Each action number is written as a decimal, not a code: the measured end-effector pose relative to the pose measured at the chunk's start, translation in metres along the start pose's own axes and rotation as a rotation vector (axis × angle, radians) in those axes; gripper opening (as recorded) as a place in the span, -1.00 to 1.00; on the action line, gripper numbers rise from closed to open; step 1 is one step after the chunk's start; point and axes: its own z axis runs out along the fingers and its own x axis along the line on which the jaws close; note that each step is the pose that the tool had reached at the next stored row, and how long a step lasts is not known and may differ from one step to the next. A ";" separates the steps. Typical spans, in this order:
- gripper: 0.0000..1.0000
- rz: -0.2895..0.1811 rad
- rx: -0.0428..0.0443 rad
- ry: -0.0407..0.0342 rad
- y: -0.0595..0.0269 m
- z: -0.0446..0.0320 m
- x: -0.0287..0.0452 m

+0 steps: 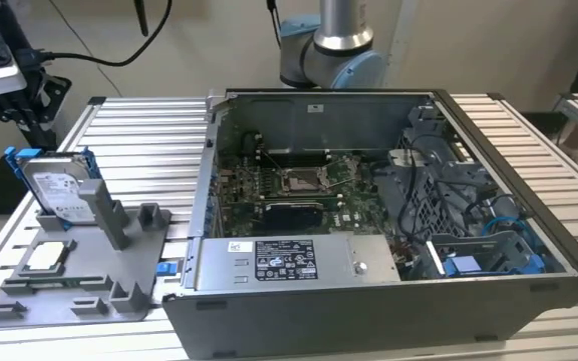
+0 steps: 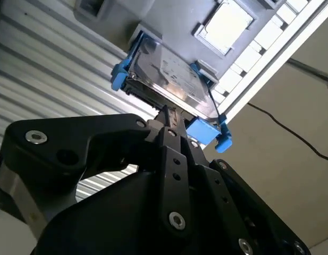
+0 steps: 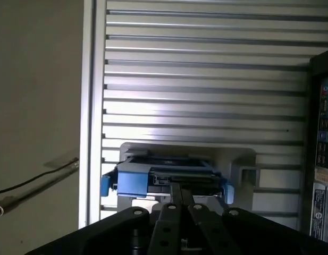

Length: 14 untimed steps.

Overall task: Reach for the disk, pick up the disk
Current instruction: 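Reach for the disk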

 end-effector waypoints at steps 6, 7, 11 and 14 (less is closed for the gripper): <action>-1.00 0.000 0.0000 -0.0007 -0.0001 0.0000 0.0105; -1.00 0.000 0.0000 -0.0007 -0.0001 0.0000 0.0120; -1.00 0.000 0.0000 -0.0011 -0.0001 0.0000 0.0182; -1.00 0.000 0.0001 -0.0010 -0.0001 -0.0001 0.0216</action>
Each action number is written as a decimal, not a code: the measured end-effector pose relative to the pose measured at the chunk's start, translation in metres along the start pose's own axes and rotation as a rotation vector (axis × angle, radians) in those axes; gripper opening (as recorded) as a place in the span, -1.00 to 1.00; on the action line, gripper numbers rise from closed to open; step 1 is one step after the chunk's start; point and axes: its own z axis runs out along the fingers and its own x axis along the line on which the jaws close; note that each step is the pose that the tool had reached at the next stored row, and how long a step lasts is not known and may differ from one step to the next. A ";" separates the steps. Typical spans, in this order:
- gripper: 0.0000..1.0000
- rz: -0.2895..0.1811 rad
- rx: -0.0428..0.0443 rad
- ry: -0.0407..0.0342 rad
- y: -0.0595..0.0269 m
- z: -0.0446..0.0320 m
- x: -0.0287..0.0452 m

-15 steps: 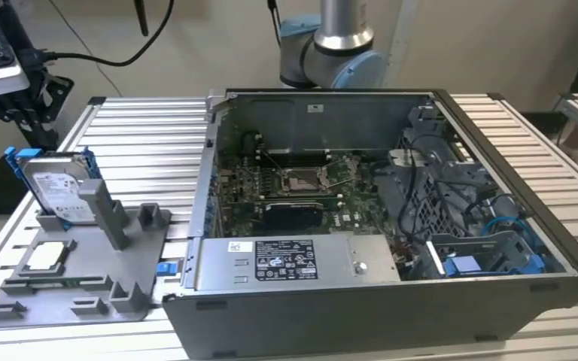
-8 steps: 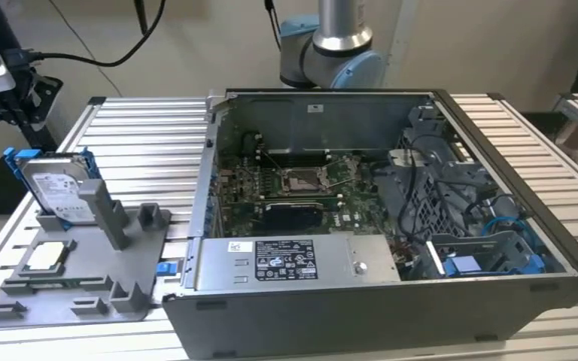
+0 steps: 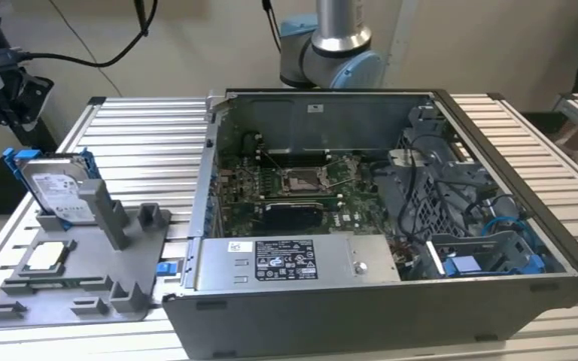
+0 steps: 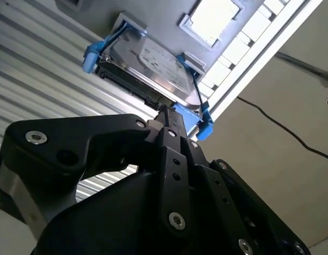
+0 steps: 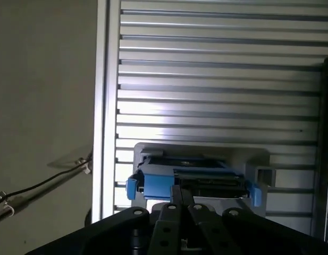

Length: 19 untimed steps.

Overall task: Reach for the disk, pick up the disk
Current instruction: 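Reach for the disk, then pick up the disk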

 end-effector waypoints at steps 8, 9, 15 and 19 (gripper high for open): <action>-1.00 0.000 -0.0001 -0.0002 0.0000 0.0001 0.0069; -1.00 0.000 0.0000 -0.0002 0.0001 0.0000 0.0069; -1.00 0.000 0.0000 -0.0002 0.0001 0.0001 0.0103; -1.00 0.000 -0.0001 -0.0002 0.0001 0.0001 0.0121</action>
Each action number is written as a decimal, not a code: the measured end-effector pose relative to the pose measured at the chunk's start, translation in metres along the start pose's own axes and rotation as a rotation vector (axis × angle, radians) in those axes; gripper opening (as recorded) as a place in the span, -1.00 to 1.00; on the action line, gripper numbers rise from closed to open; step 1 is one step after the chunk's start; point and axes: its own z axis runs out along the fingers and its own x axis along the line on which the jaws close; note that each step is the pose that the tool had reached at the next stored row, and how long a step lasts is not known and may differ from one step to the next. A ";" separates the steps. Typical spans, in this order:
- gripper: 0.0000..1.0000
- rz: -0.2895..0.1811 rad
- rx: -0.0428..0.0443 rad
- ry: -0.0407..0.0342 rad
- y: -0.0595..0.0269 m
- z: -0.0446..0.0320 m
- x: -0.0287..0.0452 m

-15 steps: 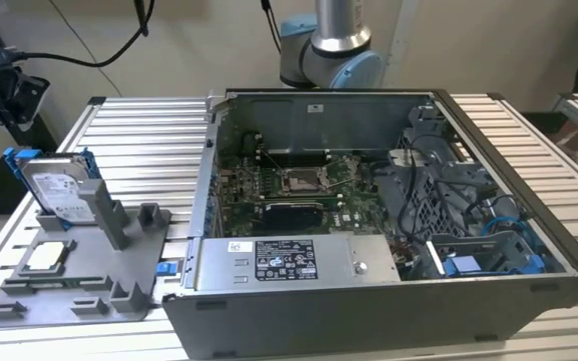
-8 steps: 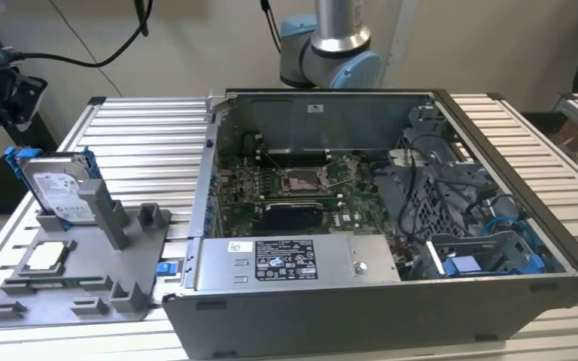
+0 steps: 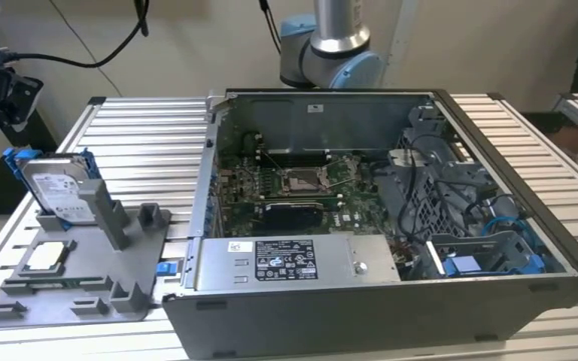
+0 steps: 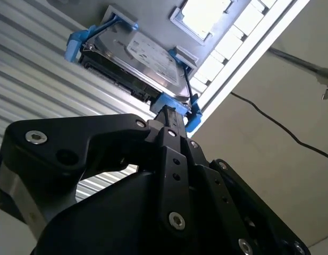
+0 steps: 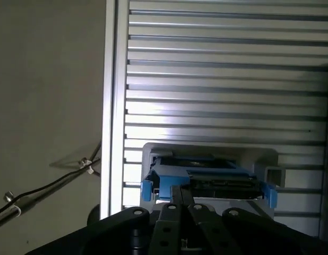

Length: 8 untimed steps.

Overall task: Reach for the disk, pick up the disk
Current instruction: 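Pick up the disk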

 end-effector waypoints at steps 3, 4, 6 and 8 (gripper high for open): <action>-1.00 0.000 0.0000 -0.0001 0.0000 0.0000 0.0002; -1.00 -0.004 0.0000 0.0001 0.0001 0.0000 0.0003; -1.00 -0.026 0.0000 0.0010 0.0000 0.0000 0.0003; -1.00 -0.051 0.0000 0.0018 0.0000 0.0001 0.0003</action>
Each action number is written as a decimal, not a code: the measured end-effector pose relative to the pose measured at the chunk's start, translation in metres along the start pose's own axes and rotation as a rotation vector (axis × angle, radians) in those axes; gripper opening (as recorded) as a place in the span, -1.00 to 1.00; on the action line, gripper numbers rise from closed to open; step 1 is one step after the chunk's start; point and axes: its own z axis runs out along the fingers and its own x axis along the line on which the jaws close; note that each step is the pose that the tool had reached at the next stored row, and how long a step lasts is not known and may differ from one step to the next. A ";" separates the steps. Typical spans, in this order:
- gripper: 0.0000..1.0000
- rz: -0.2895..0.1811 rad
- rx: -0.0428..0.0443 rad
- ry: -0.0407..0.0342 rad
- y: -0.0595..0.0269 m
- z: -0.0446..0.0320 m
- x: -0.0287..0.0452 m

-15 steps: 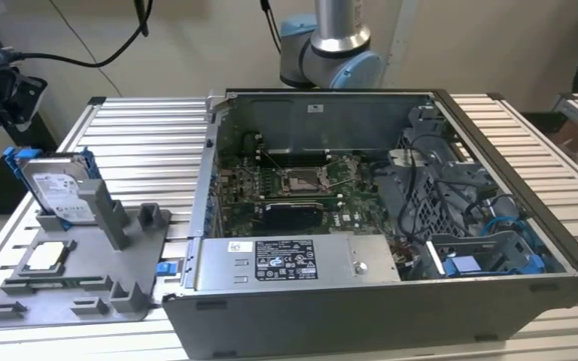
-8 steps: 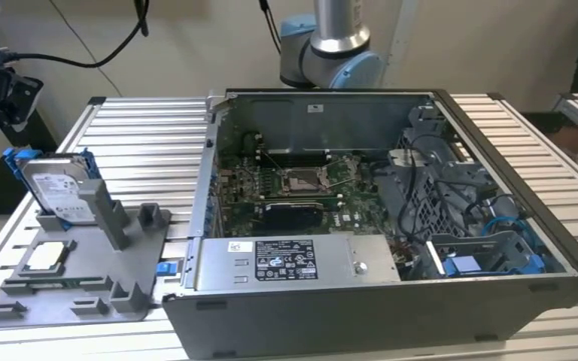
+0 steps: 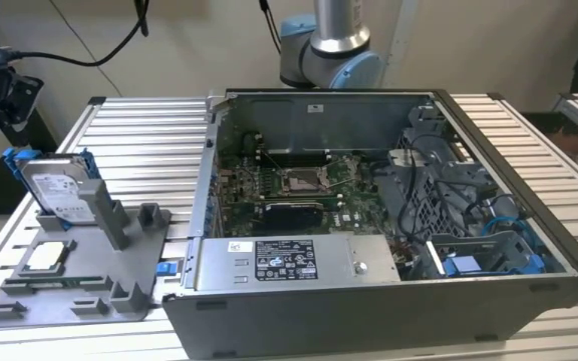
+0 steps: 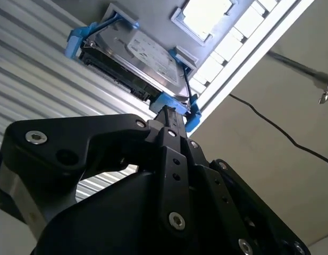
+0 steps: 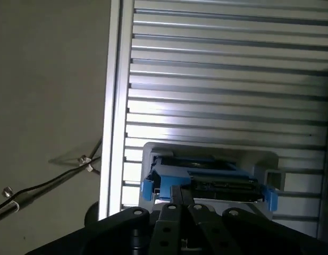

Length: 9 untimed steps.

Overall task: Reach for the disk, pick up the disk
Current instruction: 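Pick up the disk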

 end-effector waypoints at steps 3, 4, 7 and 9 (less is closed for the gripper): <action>-1.00 -0.044 -0.0001 0.0016 0.0000 -0.0001 0.0000; -1.00 -0.059 -0.0001 0.0020 0.0000 -0.0001 0.0000; -1.00 -0.108 -0.0001 0.0035 0.0000 -0.0001 0.0000; -1.00 -0.139 -0.0001 0.0044 0.0000 -0.0001 0.0000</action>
